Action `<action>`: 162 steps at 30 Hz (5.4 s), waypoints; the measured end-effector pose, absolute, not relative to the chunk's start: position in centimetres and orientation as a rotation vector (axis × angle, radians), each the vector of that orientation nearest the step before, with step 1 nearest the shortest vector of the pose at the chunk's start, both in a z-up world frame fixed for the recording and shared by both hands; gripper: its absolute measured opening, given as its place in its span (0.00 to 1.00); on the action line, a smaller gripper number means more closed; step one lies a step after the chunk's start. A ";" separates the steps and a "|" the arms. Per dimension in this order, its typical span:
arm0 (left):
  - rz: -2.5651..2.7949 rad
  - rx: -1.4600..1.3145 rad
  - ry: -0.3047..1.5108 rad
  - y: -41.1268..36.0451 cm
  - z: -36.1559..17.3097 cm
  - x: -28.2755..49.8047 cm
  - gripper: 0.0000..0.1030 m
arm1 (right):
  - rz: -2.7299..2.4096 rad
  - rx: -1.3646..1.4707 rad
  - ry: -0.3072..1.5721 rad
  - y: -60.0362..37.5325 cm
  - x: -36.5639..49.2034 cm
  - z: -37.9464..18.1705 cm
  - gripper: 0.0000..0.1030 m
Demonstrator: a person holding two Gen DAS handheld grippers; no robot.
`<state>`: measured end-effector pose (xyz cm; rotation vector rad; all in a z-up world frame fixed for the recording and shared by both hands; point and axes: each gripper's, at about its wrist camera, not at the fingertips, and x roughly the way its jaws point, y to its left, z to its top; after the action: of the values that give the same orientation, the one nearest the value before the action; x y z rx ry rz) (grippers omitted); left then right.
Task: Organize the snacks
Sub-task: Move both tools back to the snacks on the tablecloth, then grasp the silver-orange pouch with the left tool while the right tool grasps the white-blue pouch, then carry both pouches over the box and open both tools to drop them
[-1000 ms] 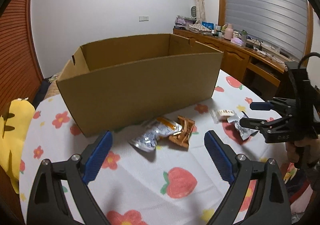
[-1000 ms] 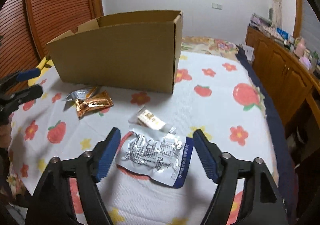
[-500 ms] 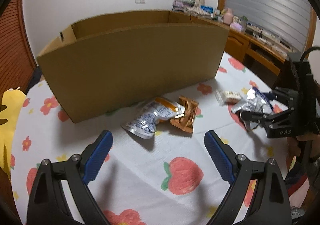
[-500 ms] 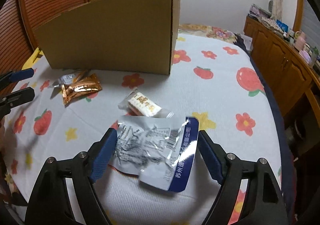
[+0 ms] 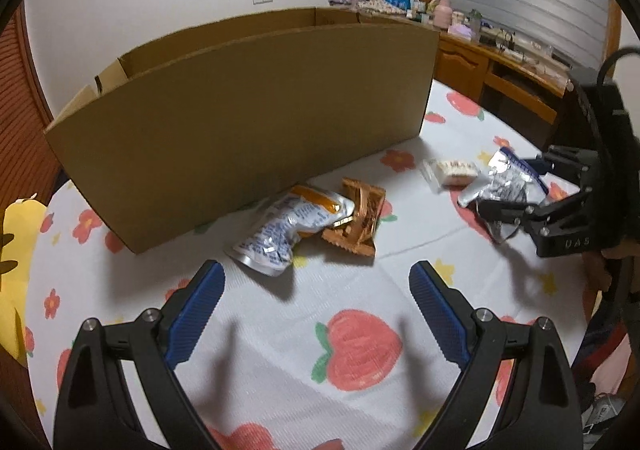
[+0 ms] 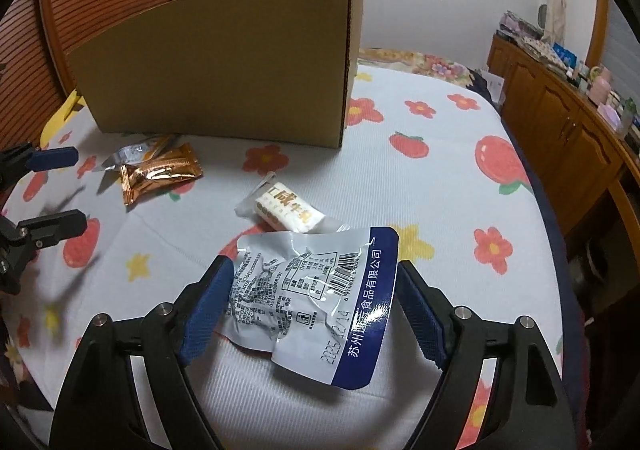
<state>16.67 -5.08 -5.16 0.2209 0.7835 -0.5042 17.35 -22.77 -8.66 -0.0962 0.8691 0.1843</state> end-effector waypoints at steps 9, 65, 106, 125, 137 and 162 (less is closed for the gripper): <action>-0.575 0.217 0.771 -4.6 -4.1 18.5 0.76 | 0.179 -0.105 0.866 -22.5 17.3 -8.7 0.81; -0.549 0.140 0.757 -3.1 -4.3 17.4 0.21 | 0.215 -0.068 0.908 -23.0 18.1 -9.1 0.83; -0.503 0.016 0.597 -0.6 0.2 16.0 0.21 | 0.291 -0.041 0.693 -21.8 12.1 -2.6 0.22; -0.432 -0.038 0.495 1.9 4.8 26.3 0.21 | 0.399 -0.109 0.504 -18.9 22.2 5.1 0.23; -0.442 -0.058 0.555 1.7 2.2 30.3 0.21 | 0.434 -0.108 0.545 -17.4 28.1 2.9 0.23; -0.430 -0.037 0.562 1.2 1.2 30.5 0.24 | 0.457 -0.123 0.591 -15.5 29.7 1.3 0.23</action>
<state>30.46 1.19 1.17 -0.0367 0.5621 -0.4297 29.70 -15.54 1.30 -0.1225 0.5908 0.4567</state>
